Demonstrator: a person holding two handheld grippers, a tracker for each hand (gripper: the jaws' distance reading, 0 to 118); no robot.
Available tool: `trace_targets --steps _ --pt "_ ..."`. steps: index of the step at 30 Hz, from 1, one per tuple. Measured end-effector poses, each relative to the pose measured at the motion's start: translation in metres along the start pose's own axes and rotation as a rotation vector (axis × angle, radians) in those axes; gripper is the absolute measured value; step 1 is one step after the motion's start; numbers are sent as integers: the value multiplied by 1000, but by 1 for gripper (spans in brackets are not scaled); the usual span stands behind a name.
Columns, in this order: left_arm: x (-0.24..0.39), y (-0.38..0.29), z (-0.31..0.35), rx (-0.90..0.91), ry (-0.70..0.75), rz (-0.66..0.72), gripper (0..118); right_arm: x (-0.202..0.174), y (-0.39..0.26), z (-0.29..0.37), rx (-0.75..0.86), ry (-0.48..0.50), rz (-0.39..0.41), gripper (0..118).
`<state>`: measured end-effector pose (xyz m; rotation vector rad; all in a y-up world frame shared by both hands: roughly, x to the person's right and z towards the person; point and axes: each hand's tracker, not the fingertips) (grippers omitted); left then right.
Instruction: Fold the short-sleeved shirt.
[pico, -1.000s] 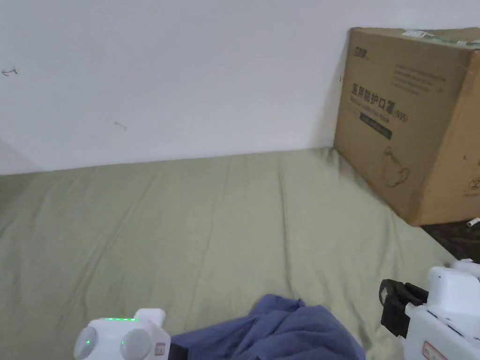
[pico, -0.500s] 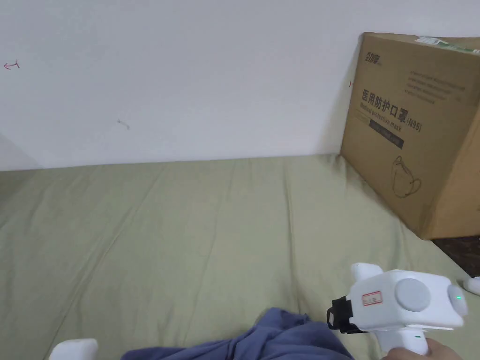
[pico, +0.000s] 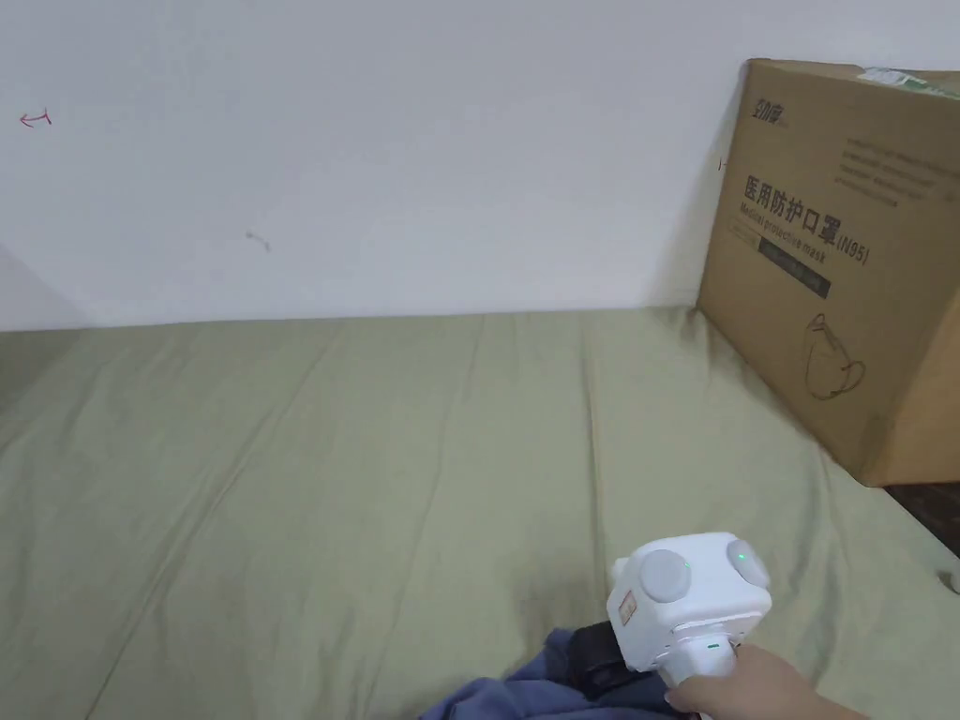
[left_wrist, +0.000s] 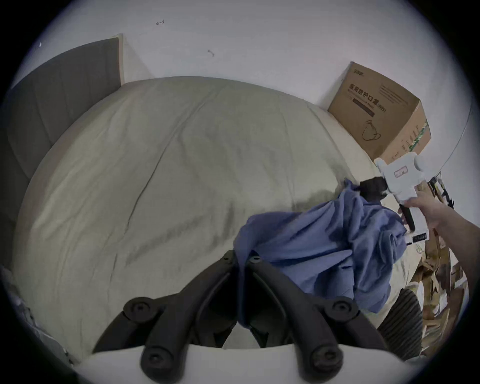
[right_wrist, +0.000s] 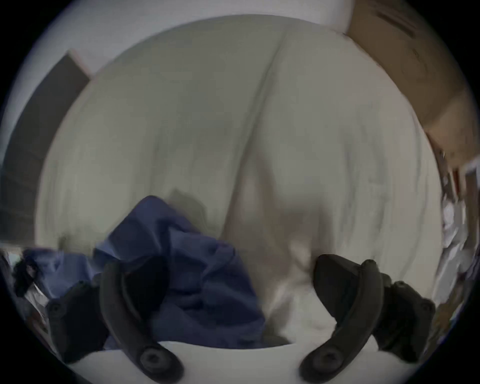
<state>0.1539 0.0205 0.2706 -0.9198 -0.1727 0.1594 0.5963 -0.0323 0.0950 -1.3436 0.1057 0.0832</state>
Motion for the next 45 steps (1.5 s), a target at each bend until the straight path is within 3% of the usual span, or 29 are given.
trace_targets --steps 1,2,3,4,5,6,8,11,13,16,20,29,39,45 --pt "-1 1 2 3 -3 8 3 -4 -3 9 22 16 20 105" --pt "-1 2 5 8 -7 13 3 -6 -4 21 60 59 37 88" --pt "0 4 9 15 -8 13 3 -11 -10 37 100 71 66 39" --pt "1 6 13 25 4 7 3 -14 -14 48 130 35 108 3" --pt "1 8 19 46 20 -5 3 -13 -21 66 194 -8 136 3" --pt "2 11 26 66 18 -8 3 -7 -28 82 239 32 128 3" --pt "1 18 44 141 31 -9 3 9 -42 119 315 133 63 3" --pt "-1 37 77 239 16 -13 3 36 -66 182 473 153 -47 3" --pt "3 54 96 277 -12 -47 3 50 -79 222 566 218 -93 3" --pt "25 85 129 343 -21 -138 3 61 -87 284 662 228 -116 3" --pt "54 131 173 456 -34 -211 3 56 -90 363 818 141 -84 3" --pt "88 247 223 574 -24 -270 3 45 -29 472 953 1 -53 3" --pt "109 358 197 674 144 -314 3 32 94 519 1041 -138 -60 3" --pt "114 405 171 771 239 -300 3 28 157 517 1105 -151 -119 3"
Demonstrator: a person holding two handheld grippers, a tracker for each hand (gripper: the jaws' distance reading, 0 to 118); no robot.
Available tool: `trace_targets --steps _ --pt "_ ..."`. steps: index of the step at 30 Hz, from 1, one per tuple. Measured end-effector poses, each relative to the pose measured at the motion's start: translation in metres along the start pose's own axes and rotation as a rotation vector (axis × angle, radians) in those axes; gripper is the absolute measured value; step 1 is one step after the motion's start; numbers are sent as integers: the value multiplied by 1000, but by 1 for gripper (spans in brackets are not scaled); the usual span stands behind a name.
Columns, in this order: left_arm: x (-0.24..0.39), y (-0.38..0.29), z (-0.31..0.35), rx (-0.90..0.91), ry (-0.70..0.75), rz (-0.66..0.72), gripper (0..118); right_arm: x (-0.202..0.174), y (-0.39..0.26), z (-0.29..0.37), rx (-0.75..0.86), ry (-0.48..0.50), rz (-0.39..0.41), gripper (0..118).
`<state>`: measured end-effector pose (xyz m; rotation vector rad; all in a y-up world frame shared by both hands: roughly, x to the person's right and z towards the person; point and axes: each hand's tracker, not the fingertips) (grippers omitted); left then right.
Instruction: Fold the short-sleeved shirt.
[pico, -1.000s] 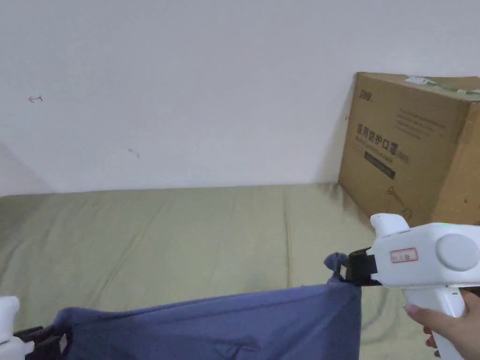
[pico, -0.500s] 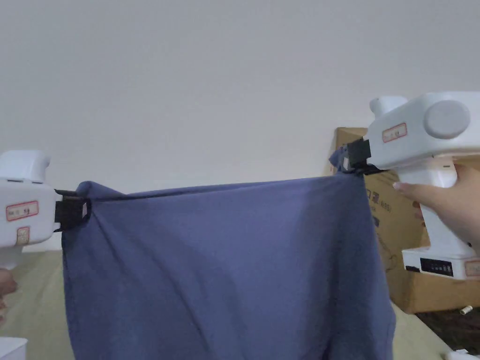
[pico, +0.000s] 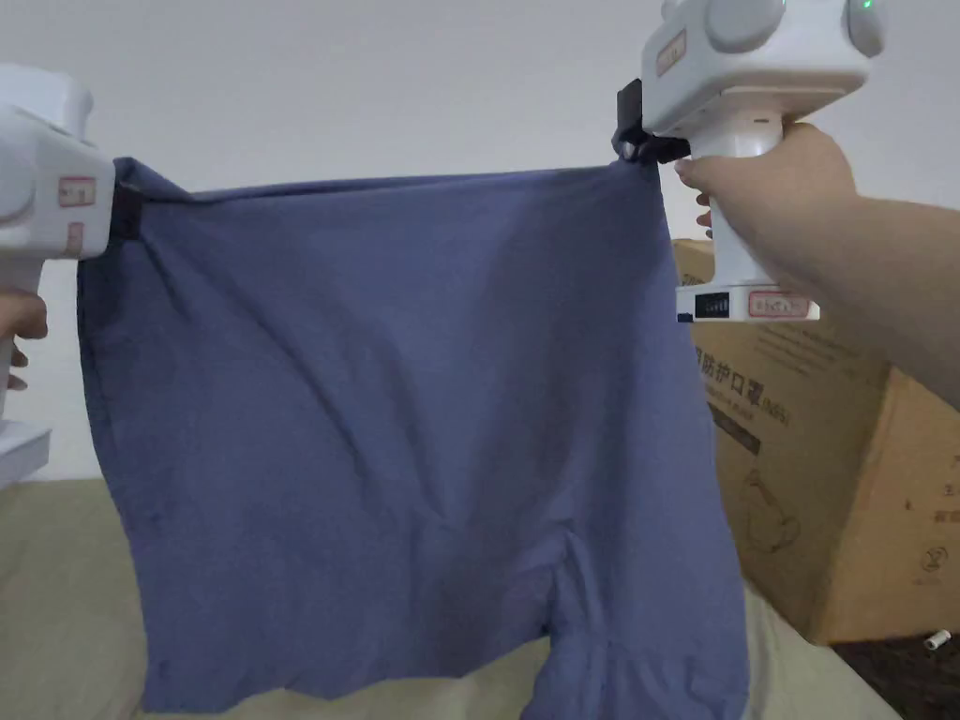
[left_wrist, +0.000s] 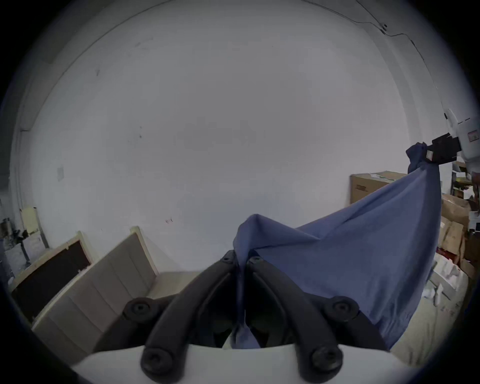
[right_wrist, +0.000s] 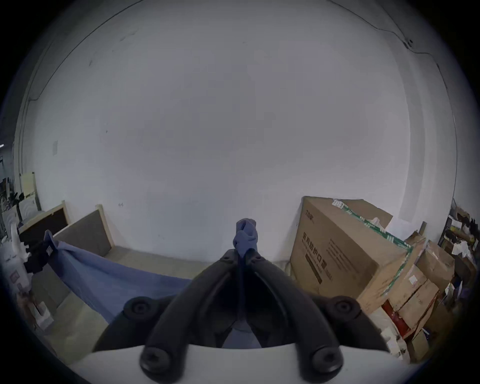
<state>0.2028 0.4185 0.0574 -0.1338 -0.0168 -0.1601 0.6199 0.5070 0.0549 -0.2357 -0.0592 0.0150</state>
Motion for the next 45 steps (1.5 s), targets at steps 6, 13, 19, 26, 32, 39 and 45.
trace_targets --steps 6,13,19,26,32,39,45 --pt "-2 -10 -30 38 44 39 3 -17 -8 -41 19 -23 -9 3" --pt "21 -148 -64 -328 -79 37 3 -33 -173 -103 -230 -20 8 3" --pt "57 -352 -24 -779 -235 63 3 -19 -433 -88 -673 -26 -145 3" --pt "48 -454 101 -975 -352 76 3 20 -568 69 -802 55 -312 3" --pt "24 -449 191 -1108 -413 130 3 34 -564 177 -884 86 -271 3" --pt "22 -447 235 -1137 -407 202 3 29 -572 213 -922 57 -265 3" --pt "9 -445 233 -1134 -358 431 4 24 -556 216 -889 36 -237 15"
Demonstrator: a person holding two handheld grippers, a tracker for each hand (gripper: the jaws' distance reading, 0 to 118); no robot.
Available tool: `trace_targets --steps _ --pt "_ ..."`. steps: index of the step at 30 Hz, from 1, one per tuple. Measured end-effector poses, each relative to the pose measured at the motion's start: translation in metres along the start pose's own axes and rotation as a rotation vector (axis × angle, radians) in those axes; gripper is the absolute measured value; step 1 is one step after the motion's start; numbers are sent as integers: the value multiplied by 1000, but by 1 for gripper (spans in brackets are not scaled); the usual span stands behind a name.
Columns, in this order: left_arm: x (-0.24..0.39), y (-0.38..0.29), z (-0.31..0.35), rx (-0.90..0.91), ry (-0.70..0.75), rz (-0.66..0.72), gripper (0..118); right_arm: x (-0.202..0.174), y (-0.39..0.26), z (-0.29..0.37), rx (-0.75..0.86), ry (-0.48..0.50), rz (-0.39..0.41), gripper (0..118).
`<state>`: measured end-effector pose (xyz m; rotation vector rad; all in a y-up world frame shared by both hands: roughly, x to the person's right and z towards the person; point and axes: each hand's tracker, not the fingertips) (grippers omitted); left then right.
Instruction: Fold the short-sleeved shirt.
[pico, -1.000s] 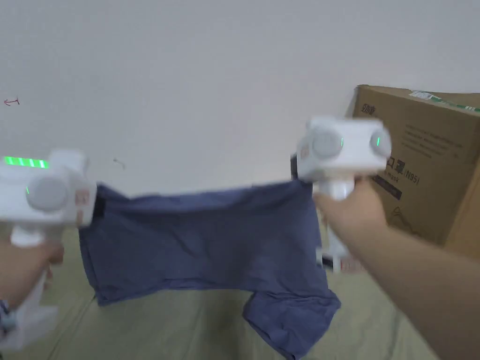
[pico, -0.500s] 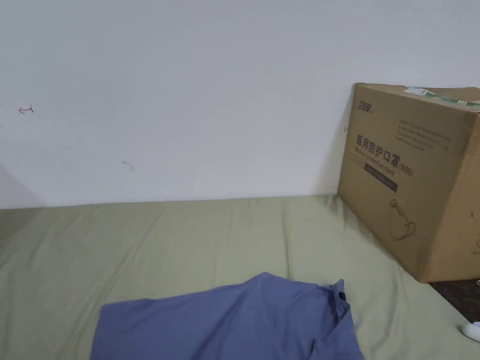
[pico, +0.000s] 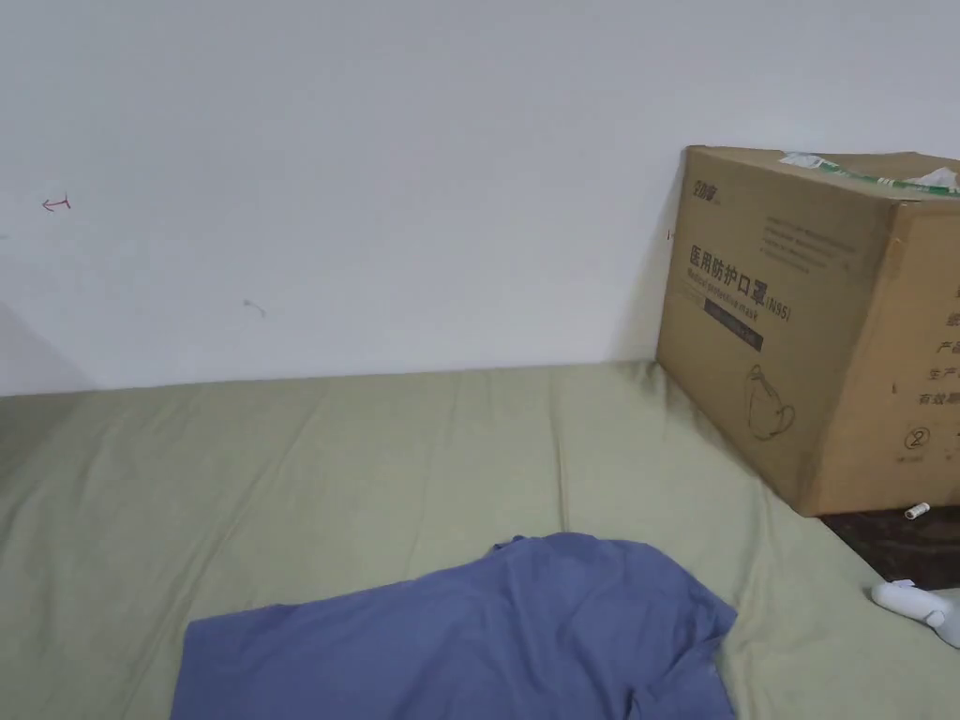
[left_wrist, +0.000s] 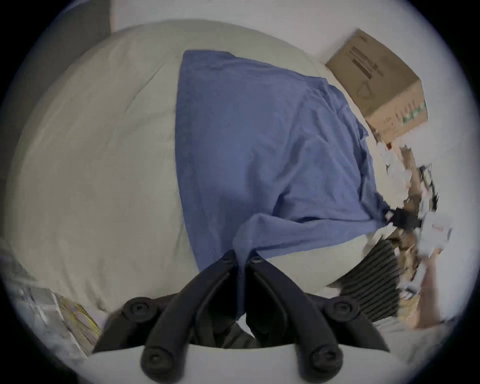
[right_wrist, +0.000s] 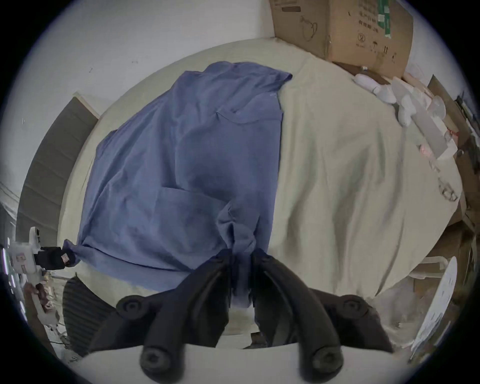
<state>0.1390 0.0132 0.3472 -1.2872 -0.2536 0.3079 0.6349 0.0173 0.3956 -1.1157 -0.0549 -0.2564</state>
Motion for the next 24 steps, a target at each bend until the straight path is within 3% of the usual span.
trace_targets --steps 2,3,4,5,6,7,8,12,15,17,18,19,20,21,24 --pt "-8 -4 -3 -1 -95 86 5 -4 -1 8 53 -20 43 19" --pt "-10 -7 -2 48 -142 85 5 -7 -3 13 91 -23 59 43" --pt "-10 -10 -1 77 -174 93 11 -9 -3 16 110 -33 78 77" --pt "-9 -13 1 118 -189 104 30 -11 -5 19 134 -44 99 106" --pt "-6 -15 2 153 -200 100 87 -13 -6 25 180 -44 112 118" --pt "-2 -17 3 179 -210 94 118 -15 -5 31 225 -49 120 118" --pt "1 -15 18 343 -226 81 115 -18 -3 35 237 -55 146 118" --pt "27 -17 46 450 -195 1 113 -27 10 58 333 -62 195 118" --pt "46 -9 74 577 -173 -67 114 -32 24 74 383 -47 186 118" --pt "55 -2 91 645 -158 -127 106 -33 33 83 417 28 138 116" --pt "61 1 98 673 -142 -129 82 -35 36 89 458 65 110 105" --pt "64 3 100 672 -151 -101 47 -36 37 94 501 109 94 81" --pt "65 8 105 697 -163 -105 7 -37 40 100 548 162 76 40" --pt "67 12 103 685 -181 -112 0 -39 47 102 558 189 81 1" --pt "67 27 97 706 -294 -121 0 -45 63 101 582 164 74 1"
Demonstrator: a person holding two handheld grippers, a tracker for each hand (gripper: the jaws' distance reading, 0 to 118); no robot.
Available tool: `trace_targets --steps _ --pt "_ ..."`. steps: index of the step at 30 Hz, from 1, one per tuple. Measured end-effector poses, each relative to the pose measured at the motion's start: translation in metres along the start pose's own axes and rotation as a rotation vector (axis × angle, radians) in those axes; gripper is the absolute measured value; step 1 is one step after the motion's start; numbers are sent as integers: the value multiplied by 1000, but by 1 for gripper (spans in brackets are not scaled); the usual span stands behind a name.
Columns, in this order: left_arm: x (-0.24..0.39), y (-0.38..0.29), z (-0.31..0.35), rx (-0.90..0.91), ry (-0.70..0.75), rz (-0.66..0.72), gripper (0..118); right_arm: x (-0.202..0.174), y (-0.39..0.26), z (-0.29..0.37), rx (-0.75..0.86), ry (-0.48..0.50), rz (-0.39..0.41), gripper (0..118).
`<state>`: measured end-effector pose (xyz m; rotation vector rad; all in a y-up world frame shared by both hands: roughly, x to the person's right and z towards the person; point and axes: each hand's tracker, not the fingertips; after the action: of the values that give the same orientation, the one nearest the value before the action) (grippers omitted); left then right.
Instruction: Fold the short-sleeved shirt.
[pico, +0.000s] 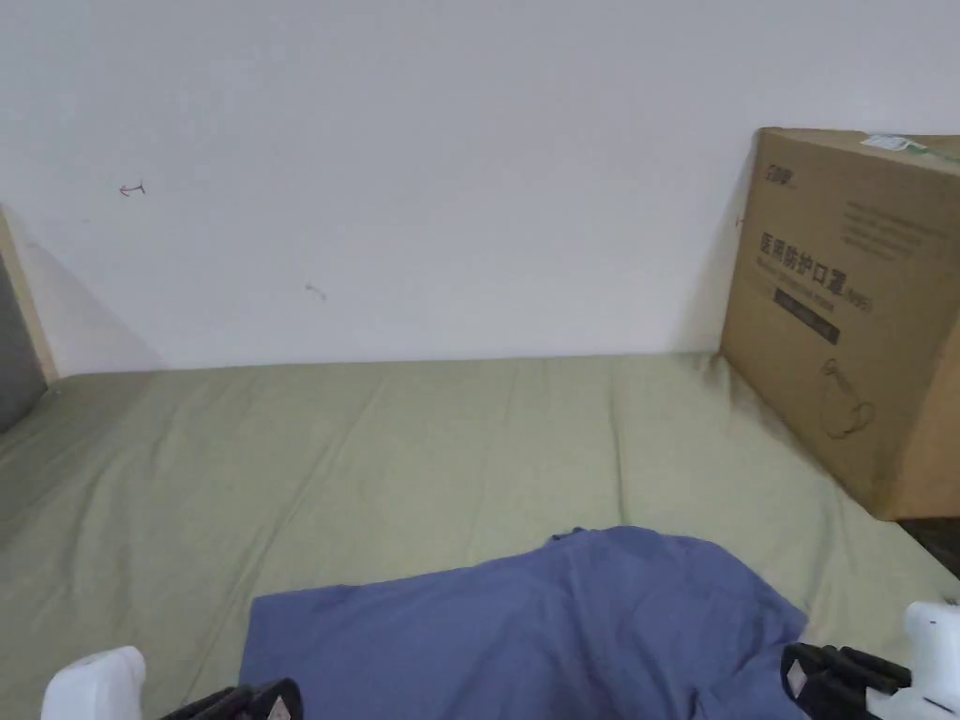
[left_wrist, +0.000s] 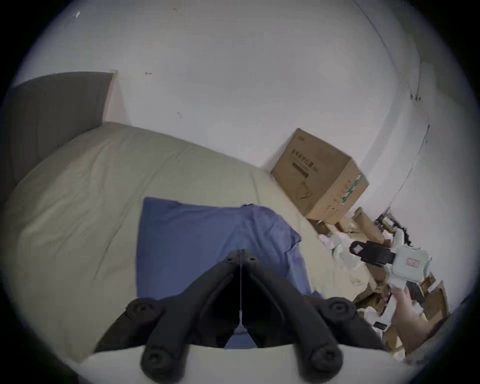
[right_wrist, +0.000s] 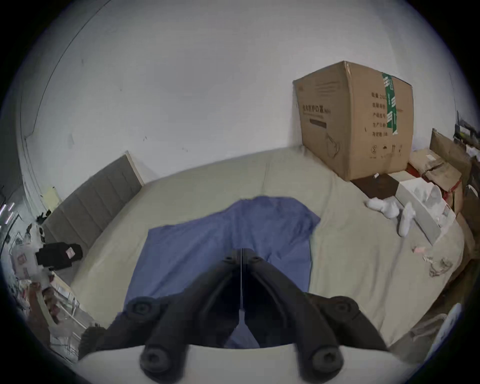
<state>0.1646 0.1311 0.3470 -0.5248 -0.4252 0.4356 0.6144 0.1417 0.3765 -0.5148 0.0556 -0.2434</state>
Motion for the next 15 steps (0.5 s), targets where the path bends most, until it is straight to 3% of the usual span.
trace_targets --steps 3,6,9,11,12,13,14,15 --pt "-7 27 -29 -6 141 -114 0 3 16 -18 22 29 4 1" --pt "-40 65 -94 -177 331 -176 0 9 27 -42 4 69 34 1" --pt "-103 93 -183 -421 417 -116 0 16 30 -66 -6 90 22 1" --pt "-138 98 -223 -455 397 -48 0 18 28 -82 -50 71 25 1" --pt "-152 99 -238 -440 418 -39 10 19 26 -89 -69 59 26 1" --pt "-163 100 -252 -422 471 -46 30 21 24 -96 -84 51 20 1" --pt "-173 100 -266 -410 503 -68 55 24 21 -101 -98 52 7 1" --pt "-181 98 -275 -402 527 -72 88 28 18 -106 -117 58 -15 1"
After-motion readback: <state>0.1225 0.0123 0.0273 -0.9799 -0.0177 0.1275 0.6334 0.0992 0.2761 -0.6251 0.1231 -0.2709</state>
